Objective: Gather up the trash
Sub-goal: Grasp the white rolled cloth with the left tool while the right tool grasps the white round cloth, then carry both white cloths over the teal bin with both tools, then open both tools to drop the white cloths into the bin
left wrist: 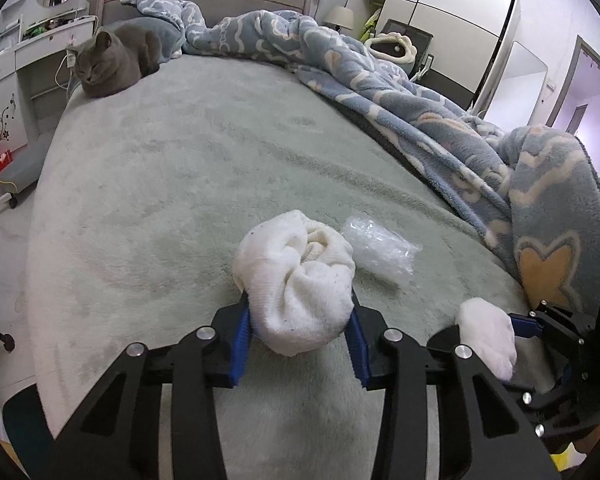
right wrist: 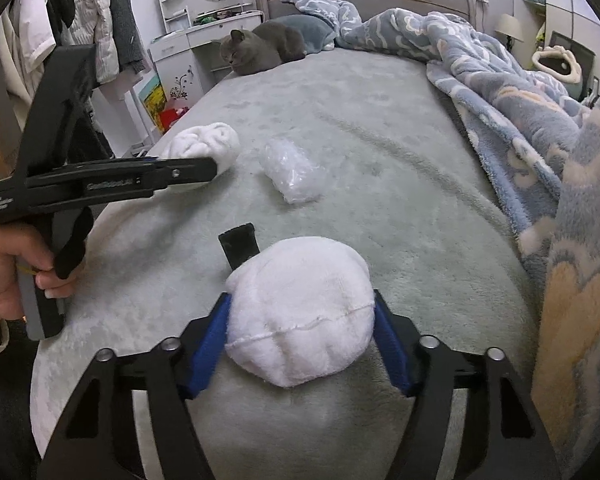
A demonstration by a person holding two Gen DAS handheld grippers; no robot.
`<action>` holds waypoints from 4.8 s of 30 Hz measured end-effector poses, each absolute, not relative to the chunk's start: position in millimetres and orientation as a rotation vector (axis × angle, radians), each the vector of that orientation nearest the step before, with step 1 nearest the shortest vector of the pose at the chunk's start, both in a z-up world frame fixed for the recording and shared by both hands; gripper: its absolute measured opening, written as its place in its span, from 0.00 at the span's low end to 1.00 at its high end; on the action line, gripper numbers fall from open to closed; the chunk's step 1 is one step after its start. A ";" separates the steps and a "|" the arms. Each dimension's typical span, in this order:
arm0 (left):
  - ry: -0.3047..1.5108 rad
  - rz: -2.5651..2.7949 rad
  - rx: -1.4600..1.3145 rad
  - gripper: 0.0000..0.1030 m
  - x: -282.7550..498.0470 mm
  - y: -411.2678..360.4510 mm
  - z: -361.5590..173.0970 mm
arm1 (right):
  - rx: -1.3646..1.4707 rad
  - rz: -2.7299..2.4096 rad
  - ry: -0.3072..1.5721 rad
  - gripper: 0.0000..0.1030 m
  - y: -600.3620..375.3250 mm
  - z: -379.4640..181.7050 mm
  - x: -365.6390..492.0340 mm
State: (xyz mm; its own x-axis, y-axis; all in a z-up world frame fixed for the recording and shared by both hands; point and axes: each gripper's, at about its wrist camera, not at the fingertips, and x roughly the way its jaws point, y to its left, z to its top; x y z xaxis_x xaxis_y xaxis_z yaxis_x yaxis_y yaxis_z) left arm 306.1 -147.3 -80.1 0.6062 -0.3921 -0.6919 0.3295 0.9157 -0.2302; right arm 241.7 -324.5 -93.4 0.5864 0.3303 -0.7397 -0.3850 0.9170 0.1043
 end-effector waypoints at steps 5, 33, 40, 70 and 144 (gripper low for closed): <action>0.815 -0.419 -0.087 0.43 295.1 -136.0 -73.7 | -0.055 0.370 0.823 0.60 -323.0 -87.7 235.4; 0.817 -0.350 -0.068 0.43 221.8 -40.2 -51.0 | 0.028 0.344 0.678 0.60 -245.8 -38.2 203.6; 0.839 -0.308 -0.069 0.43 212.5 -6.2 -56.4 | 0.007 0.375 0.687 0.60 -206.5 -40.3 201.5; 1.142 -0.124 -0.145 0.43 207.8 125.3 -145.0 | -0.066 0.556 0.731 0.56 -57.3 -36.1 214.2; 0.676 -0.200 -0.278 0.62 162.6 234.5 -38.8 | -0.250 0.634 1.055 0.73 82.4 -141.2 240.5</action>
State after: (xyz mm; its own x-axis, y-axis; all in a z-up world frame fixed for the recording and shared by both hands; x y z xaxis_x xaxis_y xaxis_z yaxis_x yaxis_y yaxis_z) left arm 162.6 234.5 -38.8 0.7632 -0.2707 -0.5867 0.0917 0.9442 -0.3163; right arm 240.5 82.4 -141.2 0.3370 0.3645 -0.8681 -0.5950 0.7970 0.1037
